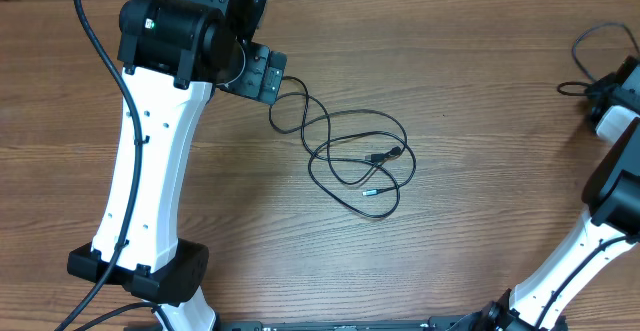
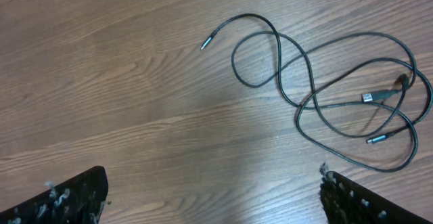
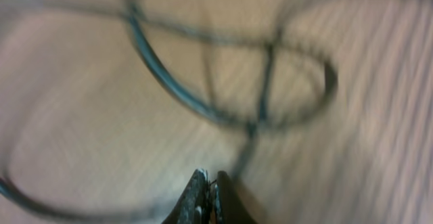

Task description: Untangle cables

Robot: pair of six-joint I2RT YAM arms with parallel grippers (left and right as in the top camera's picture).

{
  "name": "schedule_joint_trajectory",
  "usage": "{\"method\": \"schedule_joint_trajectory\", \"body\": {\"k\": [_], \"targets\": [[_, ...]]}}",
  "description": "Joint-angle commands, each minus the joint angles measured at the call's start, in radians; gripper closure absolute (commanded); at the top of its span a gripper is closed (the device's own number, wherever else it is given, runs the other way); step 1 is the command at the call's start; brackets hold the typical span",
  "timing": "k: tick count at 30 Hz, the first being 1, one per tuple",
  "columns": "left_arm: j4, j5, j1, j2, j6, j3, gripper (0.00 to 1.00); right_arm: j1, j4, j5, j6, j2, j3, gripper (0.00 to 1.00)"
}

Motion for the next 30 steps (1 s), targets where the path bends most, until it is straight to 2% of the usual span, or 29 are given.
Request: {"method": "schedule_joint_trajectory", "body": {"k": [1, 4, 7, 13, 16, 18, 19, 21, 22, 23, 24, 25, 26, 27, 29, 30], "targets": [[0.022, -0.016, 0.005, 0.010, 0.001, 0.005, 0.00, 0.002, 0.177, 0.054, -0.192, -0.002, 0.002, 0.96], [0.037, -0.010, 0.004, 0.010, -0.012, 0.005, 0.00, 0.002, 0.341, 0.056, -0.295, -0.002, 0.003, 0.96], [0.029, -0.010, 0.004, 0.010, -0.012, 0.005, 0.00, 0.008, 0.370, 0.093, -0.378, -0.012, 0.002, 0.96], [0.008, -0.009, 0.004, 0.010, -0.012, 0.005, 0.00, 0.117, -0.059, 0.521, -0.365, -0.178, 0.002, 0.96], [0.010, -0.005, 0.004, 0.010, -0.011, 0.005, 0.00, 0.188, -0.354, 0.558, -0.205, -0.313, 0.002, 0.96], [0.009, -0.005, 0.004, 0.010, -0.011, 0.005, 0.00, 0.209, -0.533, 0.450, -0.008, -0.412, 0.002, 0.96], [0.009, -0.002, 0.004, 0.010, -0.011, 0.005, 0.00, 0.192, -0.609, 0.289, 0.119, -0.486, 0.002, 0.96], [0.007, -0.001, 0.004, 0.010, -0.011, 0.005, 0.00, 0.139, -0.602, 0.132, 0.168, -0.513, 0.002, 0.96], [0.005, 0.002, 0.004, 0.010, -0.011, 0.005, 0.00, 0.105, -0.595, 0.084, 0.178, -0.512, 0.002, 0.92], [0.005, 0.013, 0.004, 0.010, -0.007, 0.005, 0.00, 0.072, -0.595, 0.066, 0.185, -0.506, 0.000, 0.78], [0.005, 0.027, 0.004, 0.010, 0.002, 0.005, 0.00, 0.033, -0.599, 0.062, 0.189, -0.495, 0.000, 0.60], [0.005, 0.037, 0.004, 0.010, 0.010, 0.005, 0.00, 0.001, -0.603, 0.053, 0.193, -0.485, 0.000, 0.33], [0.005, 0.045, 0.004, 0.010, 0.024, 0.005, 0.00, -0.042, -0.603, 0.035, 0.192, -0.469, 0.000, 0.14], [0.006, 0.045, 0.004, 0.010, 0.028, 0.005, 0.00, -0.071, -0.603, 0.024, 0.193, -0.460, 0.000, 0.10], [0.018, 0.044, 0.004, 0.010, 0.049, 0.005, 0.00, -0.127, -0.603, -0.046, 0.192, -0.445, 0.000, 0.07], [0.026, 0.044, 0.004, 0.010, 0.059, 0.005, 0.00, -0.152, -0.603, -0.104, 0.192, -0.439, 0.000, 0.12]]}}
